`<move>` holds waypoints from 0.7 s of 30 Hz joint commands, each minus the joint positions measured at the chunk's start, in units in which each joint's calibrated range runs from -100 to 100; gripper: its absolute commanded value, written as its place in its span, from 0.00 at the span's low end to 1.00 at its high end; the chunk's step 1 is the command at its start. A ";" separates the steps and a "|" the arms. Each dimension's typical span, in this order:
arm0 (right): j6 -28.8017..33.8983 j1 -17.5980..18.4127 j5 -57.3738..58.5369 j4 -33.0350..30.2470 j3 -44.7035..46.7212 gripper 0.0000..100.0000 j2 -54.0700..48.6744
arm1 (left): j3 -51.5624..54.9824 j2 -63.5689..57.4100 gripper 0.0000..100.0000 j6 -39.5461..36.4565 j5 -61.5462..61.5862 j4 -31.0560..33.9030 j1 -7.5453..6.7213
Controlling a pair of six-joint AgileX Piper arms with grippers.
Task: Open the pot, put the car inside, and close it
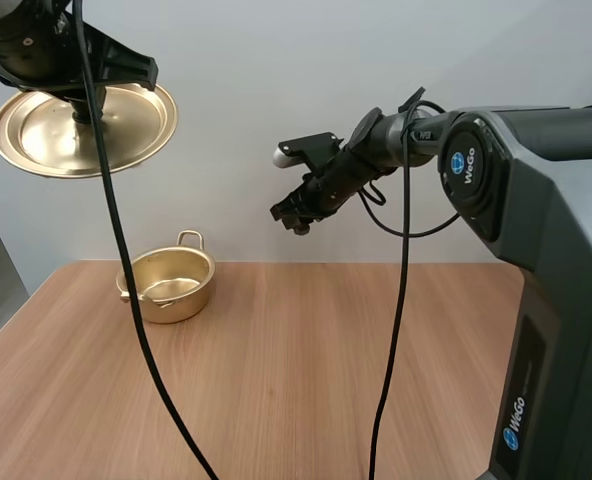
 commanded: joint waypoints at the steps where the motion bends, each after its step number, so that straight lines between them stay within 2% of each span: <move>1: -3.59 0.60 -0.18 1.96 -0.05 0.00 0.02 | 0.04 -0.63 0.00 0.25 0.14 0.00 0.49; 4: -4.98 1.71 -0.36 1.96 -0.05 0.00 0.02 | 0.04 -1.44 0.00 2.41 0.14 0.00 1.66; 12: -7.86 6.18 -2.93 2.30 -0.05 0.00 0.02 | 0.04 -3.75 0.00 3.48 0.14 0.00 1.85; 14: -8.19 7.48 -4.44 2.30 -0.36 0.00 0.26 | 0.04 -3.86 0.00 3.48 0.14 0.00 2.42; 16: -8.19 8.62 -4.20 2.30 -2.05 0.00 1.24 | 0.04 -4.00 0.00 3.48 0.14 0.00 2.92; 21: -6.55 10.66 -0.36 2.19 -7.91 0.00 4.03 | 0.04 -4.41 0.00 4.38 0.14 0.00 3.06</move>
